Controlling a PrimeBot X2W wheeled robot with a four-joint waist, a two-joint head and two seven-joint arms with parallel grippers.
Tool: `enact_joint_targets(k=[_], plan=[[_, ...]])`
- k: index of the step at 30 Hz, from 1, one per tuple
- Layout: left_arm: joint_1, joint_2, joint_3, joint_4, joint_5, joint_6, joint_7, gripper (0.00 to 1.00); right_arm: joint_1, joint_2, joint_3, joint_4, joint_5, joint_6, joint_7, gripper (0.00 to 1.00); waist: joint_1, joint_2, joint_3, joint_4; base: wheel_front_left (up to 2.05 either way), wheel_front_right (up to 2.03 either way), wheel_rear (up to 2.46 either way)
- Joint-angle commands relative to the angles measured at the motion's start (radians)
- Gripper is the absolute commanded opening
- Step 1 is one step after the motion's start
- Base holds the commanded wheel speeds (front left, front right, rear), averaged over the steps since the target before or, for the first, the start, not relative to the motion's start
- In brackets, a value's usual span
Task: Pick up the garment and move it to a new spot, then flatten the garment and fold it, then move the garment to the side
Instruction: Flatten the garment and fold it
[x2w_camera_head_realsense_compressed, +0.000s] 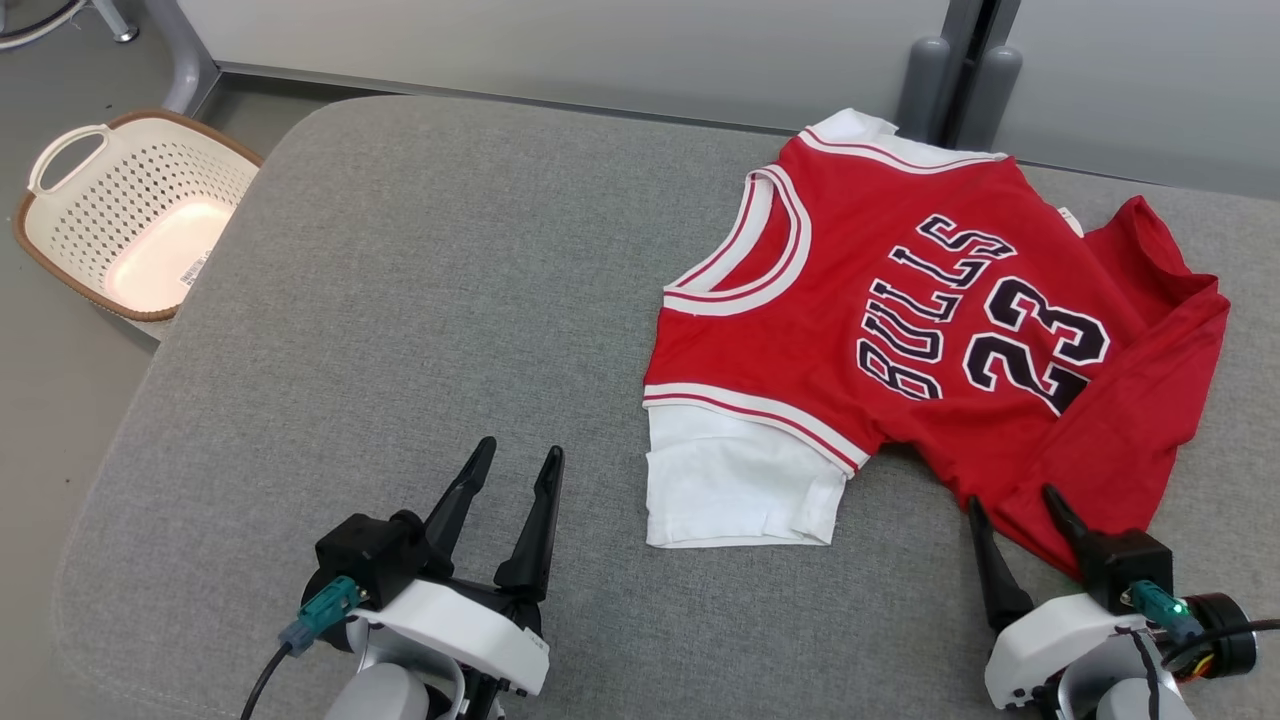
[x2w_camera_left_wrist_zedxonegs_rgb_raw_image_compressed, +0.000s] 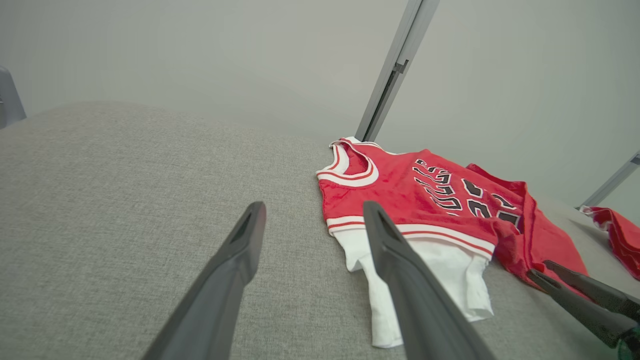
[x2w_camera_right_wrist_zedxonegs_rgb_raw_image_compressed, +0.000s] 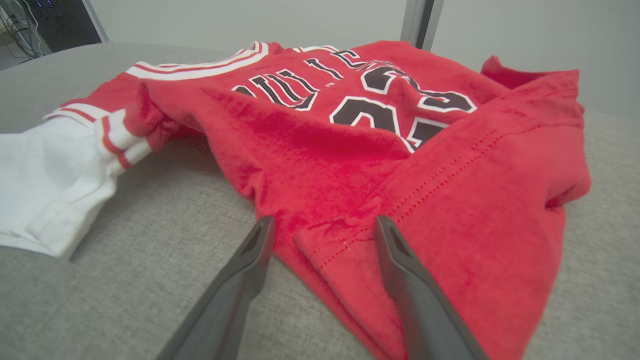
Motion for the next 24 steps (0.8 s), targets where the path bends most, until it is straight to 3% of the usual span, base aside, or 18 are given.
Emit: enact_joint_targets(k=[1,2,14,24], plan=[[-0.018,0.004,0.001,0.001,-0.005,-0.003,0.0,1.0,-0.01,0.0,-0.017,0.011,0.019,-0.002,-0.005,0.53,0.0,0.0,0.005,0.006,0.0,0.0,0.0],[-0.018,0.004,0.001,0.002,-0.006,-0.003,0.0,1.0,-0.011,0.004,-0.021,0.014,0.028,-0.002,-0.007,0.0,0.0,0.0,0.005,0.006,0.0,0.0,0.0],[-0.012,0.004,0.015,0.008,0.007,-0.002,0.0,1.0,0.01,0.017,-0.049,-0.061,0.087,-0.002,-0.033,0.0,0.0,0.0,-0.011,-0.037,0.0,0.0,0.0],[0.009,0.004,0.03,0.01,0.023,-0.003,0.0,1.0,0.085,0.032,-0.196,-0.18,0.167,-0.002,-0.059,0.0,0.0,0.0,-0.045,-0.118,0.0,0.0,0.0]])
